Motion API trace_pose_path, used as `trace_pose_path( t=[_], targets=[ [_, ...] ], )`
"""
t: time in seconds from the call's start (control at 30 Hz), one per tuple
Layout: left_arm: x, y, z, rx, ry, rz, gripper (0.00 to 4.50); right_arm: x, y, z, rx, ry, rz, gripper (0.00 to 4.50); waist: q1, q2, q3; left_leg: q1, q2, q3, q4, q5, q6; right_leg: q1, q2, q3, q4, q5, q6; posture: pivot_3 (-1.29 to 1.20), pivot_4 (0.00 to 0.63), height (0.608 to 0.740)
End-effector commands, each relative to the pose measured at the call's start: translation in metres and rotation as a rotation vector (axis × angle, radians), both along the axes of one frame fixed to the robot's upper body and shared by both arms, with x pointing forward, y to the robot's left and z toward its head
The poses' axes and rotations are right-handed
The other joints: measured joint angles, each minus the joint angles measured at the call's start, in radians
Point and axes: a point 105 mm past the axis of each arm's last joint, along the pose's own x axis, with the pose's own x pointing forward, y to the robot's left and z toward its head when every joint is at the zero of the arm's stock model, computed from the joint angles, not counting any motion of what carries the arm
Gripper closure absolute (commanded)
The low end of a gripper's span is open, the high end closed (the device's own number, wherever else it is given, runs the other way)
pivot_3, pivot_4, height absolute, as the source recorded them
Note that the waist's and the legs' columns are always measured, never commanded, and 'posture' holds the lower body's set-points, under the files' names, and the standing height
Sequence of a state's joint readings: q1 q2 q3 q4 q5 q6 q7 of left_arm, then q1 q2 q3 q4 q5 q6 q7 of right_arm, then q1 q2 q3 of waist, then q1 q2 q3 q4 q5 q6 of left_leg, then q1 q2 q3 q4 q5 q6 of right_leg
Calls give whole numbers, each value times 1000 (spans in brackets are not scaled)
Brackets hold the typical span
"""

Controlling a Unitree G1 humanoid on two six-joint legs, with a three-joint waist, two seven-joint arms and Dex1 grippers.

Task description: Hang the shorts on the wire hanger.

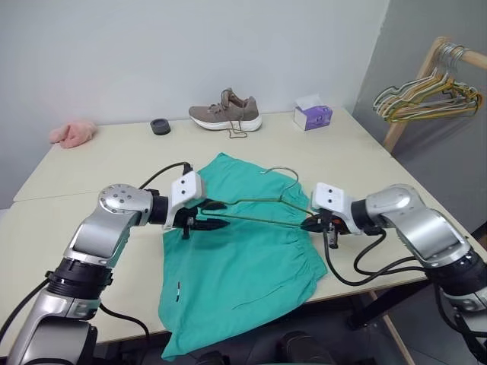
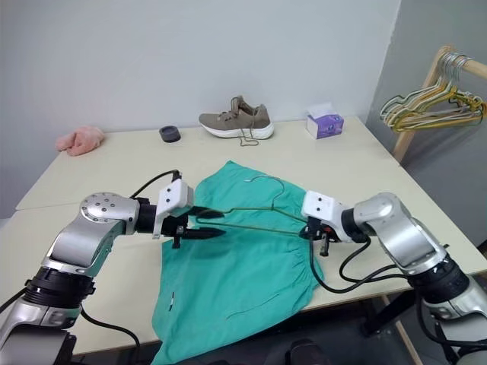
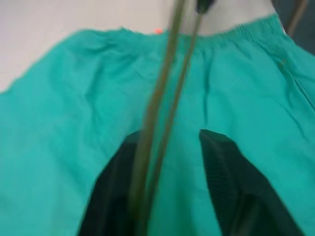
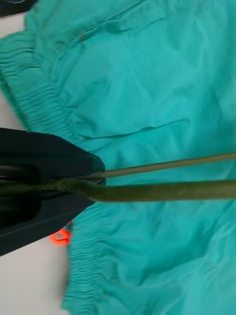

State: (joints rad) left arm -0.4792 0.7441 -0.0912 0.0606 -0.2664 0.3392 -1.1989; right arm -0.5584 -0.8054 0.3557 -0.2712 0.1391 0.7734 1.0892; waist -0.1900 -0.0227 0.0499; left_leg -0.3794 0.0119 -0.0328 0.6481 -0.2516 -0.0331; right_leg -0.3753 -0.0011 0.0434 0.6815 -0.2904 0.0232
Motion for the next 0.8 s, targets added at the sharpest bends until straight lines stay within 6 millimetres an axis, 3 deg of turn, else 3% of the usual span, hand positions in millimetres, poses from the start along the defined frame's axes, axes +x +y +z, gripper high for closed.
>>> trace_pose_path(
  t=[0.03,0.1,0.2,0.33,0.43,0.57,0.8],
  targets=[
    [24,25,30,-137,-98,176,2205,0,-25,11,-2,-30,-84,4500,1,0,0,0,0,0,0,0,0,0,0,0,0,0,0,-181,0,740],
    [32,38,35,-194,-107,263,2205,-6,-44,4,6,20,-169,4500,2,-1,0,0,0,0,1,0,0,0,0,-1,0,0,0,-190,0,740],
    [29,46,27,-206,-83,287,2205,-16,-67,-5,61,116,-303,4500,2,-1,-1,0,0,0,0,0,0,1,-1,0,0,0,0,-191,0,740],
    [6,39,-3,-131,-15,202,2205,-34,-101,-23,111,239,-486,4500,-4,0,-1,0,0,1,0,0,0,1,-2,1,0,0,0,-200,0,740],
    [-1,37,-15,-94,5,179,2205,-52,-113,-29,152,319,-564,4500,-3,0,-1,1,0,1,0,0,0,1,-2,1,0,0,0,-200,0,740],
    [-4,35,-21,-66,1,161,2205,-73,-120,-36,212,428,-650,4500,-1,0,-2,1,0,1,0,0,0,2,1,0,0,0,0,-203,0,740],
    [-4,28,-20,-52,-6,131,2205,-78,-108,-48,309,571,-734,4500,-5,0,-2,1,0,2,-1,0,0,1,2,1,-1,0,0,-205,0,740]
  ],
)
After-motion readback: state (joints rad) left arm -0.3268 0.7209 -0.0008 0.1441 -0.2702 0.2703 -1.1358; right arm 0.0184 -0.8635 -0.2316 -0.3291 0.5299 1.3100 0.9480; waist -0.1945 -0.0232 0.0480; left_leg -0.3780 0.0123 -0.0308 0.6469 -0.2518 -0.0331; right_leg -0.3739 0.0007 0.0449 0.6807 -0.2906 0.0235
